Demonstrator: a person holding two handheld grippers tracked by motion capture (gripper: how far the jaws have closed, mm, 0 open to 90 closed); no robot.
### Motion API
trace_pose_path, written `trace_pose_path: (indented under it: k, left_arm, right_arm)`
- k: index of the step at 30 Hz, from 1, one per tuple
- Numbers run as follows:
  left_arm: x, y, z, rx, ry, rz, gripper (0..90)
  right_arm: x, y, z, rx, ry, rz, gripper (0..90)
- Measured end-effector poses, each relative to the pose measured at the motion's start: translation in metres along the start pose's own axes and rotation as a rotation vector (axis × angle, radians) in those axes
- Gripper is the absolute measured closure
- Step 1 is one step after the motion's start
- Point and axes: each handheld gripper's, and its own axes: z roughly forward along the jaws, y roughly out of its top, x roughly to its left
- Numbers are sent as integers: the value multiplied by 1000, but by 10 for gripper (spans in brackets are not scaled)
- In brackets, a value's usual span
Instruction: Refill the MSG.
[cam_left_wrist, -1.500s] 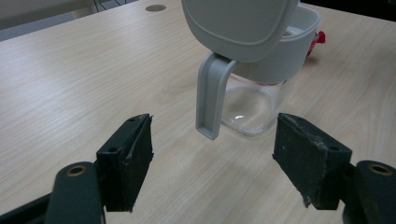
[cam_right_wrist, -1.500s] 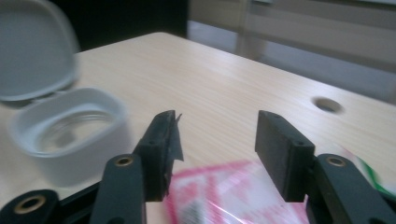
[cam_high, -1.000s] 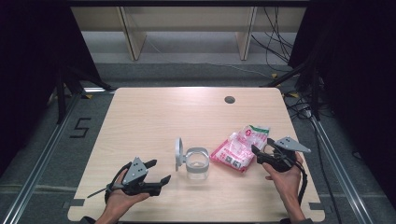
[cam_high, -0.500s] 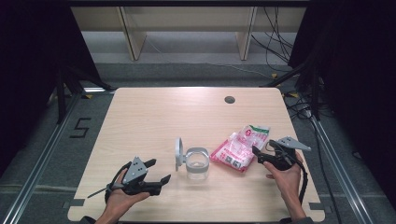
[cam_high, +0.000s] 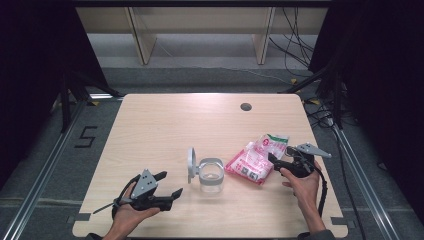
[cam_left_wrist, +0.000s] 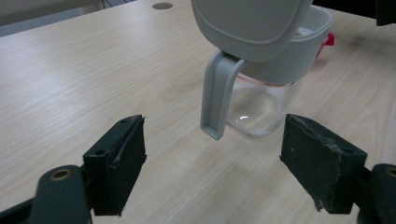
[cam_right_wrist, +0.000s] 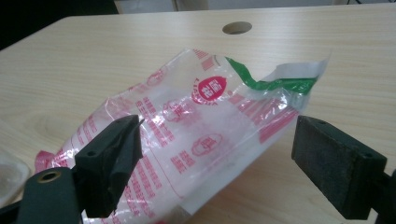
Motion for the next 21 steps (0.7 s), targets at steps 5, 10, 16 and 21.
trace_pose_path:
  k: [5, 10, 16, 21]
  left_arm:
    - [0, 0, 1, 3, -5, 1, 213]
    - [0, -1, 1, 8, -1, 4, 213]
    - [1, -1, 1, 6, 0, 3, 213]
    - [0, -1, 1, 4, 0, 3, 213]
  right_arm:
    - [-6, -2, 12, 25, -14, 25, 164]
    - [-10, -5, 22, 69, 18, 75, 166]
    - [-16, -5, 32, 71, 42, 120, 192]
    - [-14, -6, 36, 66, 67, 176, 231]
